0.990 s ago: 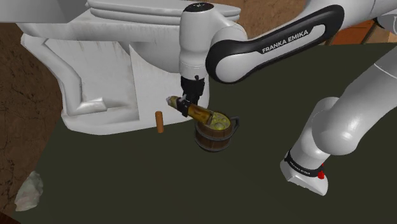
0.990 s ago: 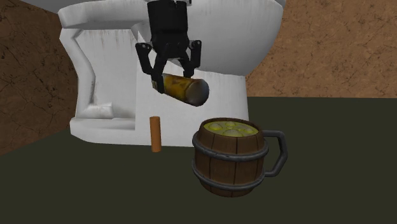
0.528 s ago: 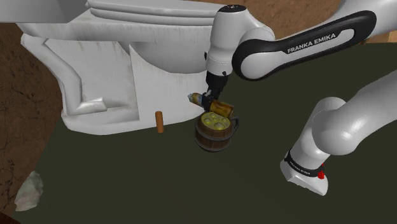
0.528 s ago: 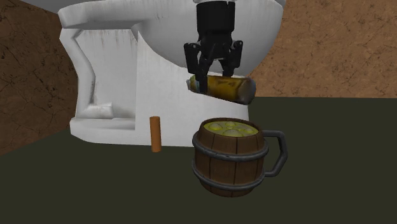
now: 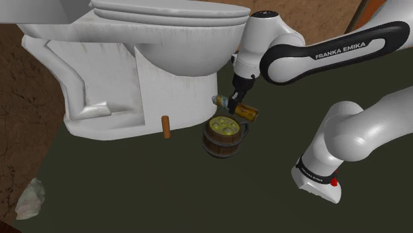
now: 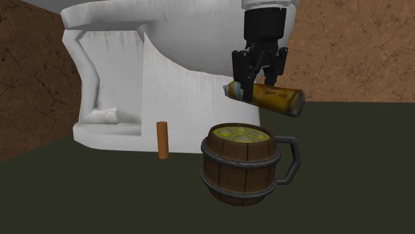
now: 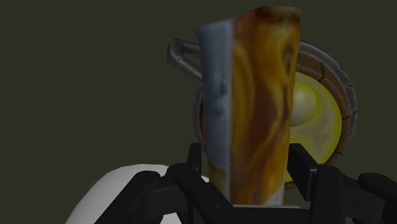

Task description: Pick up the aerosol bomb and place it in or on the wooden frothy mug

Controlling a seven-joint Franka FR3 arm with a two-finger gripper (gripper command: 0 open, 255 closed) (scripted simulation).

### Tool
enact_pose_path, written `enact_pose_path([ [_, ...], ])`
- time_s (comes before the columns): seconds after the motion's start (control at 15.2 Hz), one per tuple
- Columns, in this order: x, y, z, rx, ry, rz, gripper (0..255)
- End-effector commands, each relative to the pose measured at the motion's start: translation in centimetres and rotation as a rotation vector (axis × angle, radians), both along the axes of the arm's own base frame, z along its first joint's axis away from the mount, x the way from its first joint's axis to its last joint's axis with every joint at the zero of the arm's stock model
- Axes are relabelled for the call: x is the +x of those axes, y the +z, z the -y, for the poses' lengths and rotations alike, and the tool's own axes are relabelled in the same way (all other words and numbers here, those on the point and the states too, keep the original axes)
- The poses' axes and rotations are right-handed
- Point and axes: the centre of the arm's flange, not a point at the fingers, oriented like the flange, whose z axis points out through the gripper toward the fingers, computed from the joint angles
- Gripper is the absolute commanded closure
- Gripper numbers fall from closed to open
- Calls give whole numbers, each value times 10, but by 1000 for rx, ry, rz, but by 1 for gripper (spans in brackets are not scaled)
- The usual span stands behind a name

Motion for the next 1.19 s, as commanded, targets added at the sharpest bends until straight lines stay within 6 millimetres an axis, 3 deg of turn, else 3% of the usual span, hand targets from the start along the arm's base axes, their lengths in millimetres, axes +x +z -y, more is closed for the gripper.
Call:
enact_pose_path([
  [0.0,-1,-10,1,0,1,1,255],
  [0.59,-1,-60,1,0,1,1,255],
  [1.12,-1,-60,1,0,1,1,255],
])
